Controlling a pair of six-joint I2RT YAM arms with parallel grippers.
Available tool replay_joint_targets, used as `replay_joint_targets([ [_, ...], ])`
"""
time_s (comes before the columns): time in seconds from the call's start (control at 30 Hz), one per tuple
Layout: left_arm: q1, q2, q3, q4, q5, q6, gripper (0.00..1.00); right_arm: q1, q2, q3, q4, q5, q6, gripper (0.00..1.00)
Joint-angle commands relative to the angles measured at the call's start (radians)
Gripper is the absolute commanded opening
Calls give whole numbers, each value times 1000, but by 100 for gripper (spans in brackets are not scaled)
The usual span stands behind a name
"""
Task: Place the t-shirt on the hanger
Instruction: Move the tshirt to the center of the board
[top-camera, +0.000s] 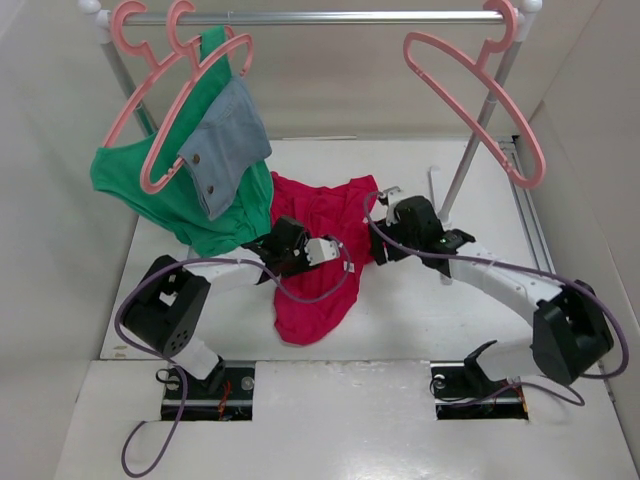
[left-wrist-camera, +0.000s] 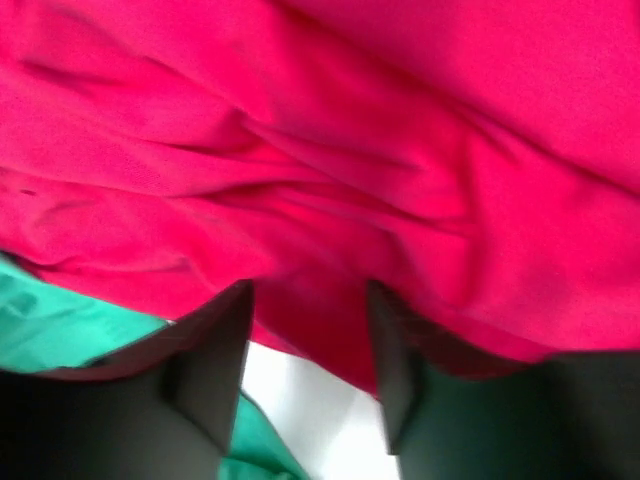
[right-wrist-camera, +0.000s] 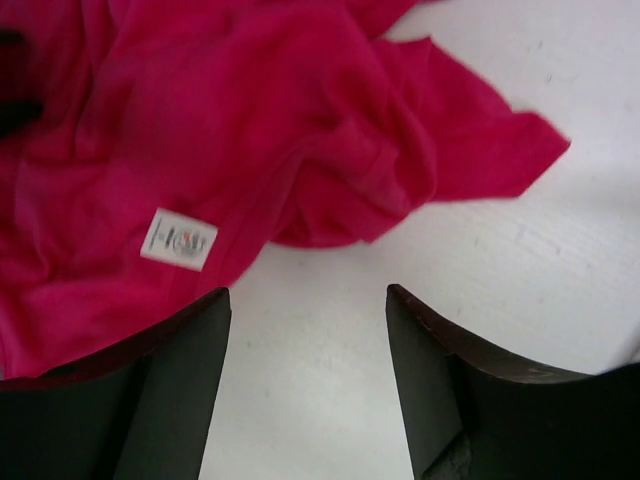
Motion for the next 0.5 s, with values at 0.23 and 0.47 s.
replay_joint_targets([
  [0.23, -40, -107, -69, -132, 21, -23, 0, -14, 228, 159, 139, -12, 88, 56],
  [0.47, -40, -116, -82, -192, 59, -30, 0, -32, 335, 180, 184, -68, 125, 22],
])
